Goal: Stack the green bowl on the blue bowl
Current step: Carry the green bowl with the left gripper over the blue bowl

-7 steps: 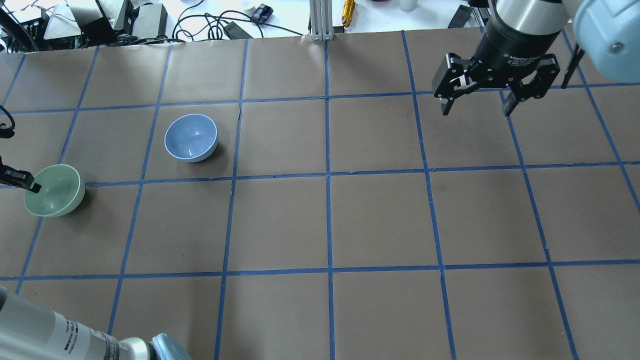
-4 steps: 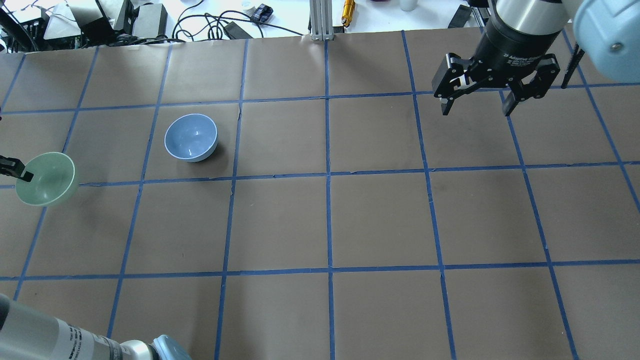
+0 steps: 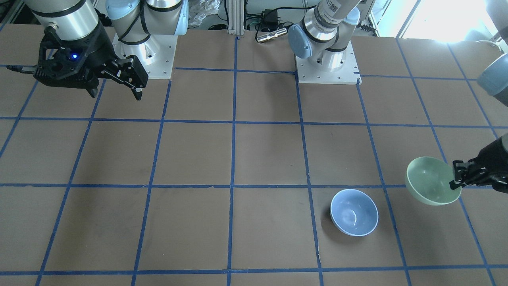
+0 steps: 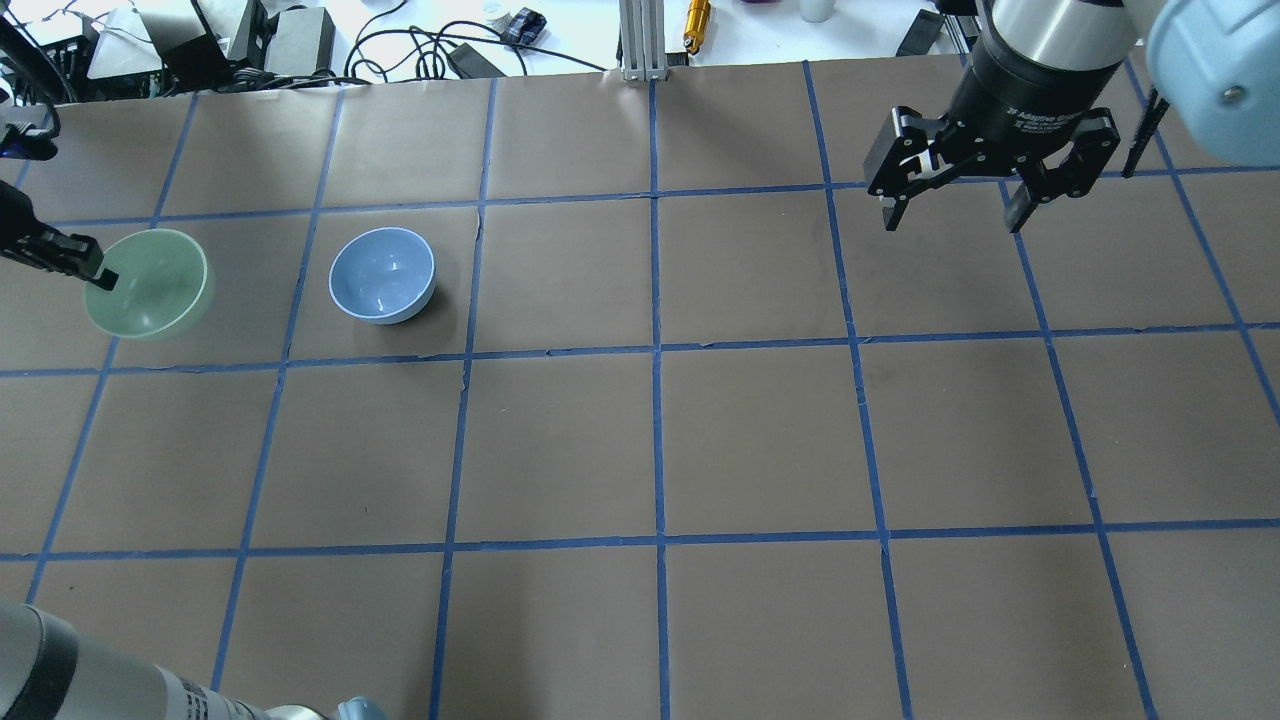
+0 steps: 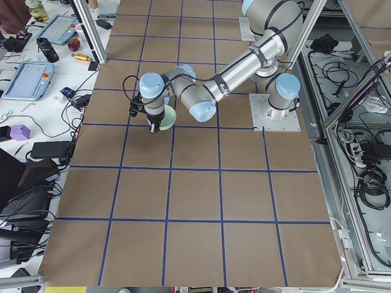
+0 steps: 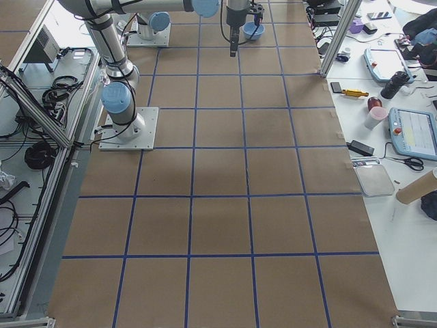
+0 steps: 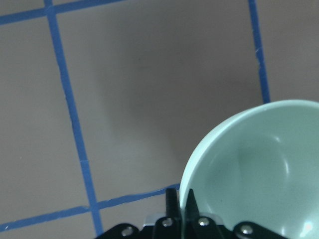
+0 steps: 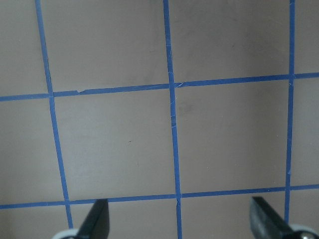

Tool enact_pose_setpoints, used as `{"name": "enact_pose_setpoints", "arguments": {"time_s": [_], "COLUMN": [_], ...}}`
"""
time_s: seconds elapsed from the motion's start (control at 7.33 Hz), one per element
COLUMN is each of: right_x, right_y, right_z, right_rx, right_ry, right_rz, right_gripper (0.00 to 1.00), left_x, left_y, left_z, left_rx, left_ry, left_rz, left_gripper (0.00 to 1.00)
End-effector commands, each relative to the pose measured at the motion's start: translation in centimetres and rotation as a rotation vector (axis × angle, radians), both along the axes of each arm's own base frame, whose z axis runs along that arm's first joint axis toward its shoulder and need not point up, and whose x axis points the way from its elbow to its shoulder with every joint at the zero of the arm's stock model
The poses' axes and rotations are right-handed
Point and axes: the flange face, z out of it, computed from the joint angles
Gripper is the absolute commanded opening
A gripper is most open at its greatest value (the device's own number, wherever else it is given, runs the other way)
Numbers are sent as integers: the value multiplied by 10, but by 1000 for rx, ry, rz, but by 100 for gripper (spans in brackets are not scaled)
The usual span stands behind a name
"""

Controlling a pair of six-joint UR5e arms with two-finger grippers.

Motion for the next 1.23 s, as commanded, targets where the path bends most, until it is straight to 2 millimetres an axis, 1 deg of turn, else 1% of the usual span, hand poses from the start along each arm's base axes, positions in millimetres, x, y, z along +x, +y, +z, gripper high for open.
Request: {"name": "enact_pose_setpoints", "arguments": {"time_s": [0.0, 0.14, 0.27, 0.41, 0.55, 0.68, 0.95, 1.09], "right_x": [0, 0, 0, 0, 0, 0, 0, 0], "right_y": [0, 0, 0, 0, 0, 0, 0, 0], "right_z": [0, 0, 0, 0, 0, 0, -1, 0], "right_rx": [0, 0, 0, 0, 0, -2, 1, -2], "right_ry": [0, 0, 0, 0, 0, 0, 0, 0], "right_rz": [0, 0, 0, 0, 0, 0, 0, 0], "right_gripper": [100, 100, 100, 100, 100, 100, 100, 100], "left_x": [-82, -106, -142, -146, -144, -141, -142, -142], "left_y": [-18, -24, -30, -35, -41, -47, -47, -46], "left_z": [4, -4, -10, -26, -45, -54, -66, -69], "left_rx": [25, 48, 65, 82, 99, 81, 92, 99], "left_ry": [31, 56, 59, 63, 65, 58, 59, 58], "left_rz": [110, 202, 246, 237, 235, 226, 218, 219], "left_gripper": [0, 0, 0, 0, 0, 0, 0, 0]}}
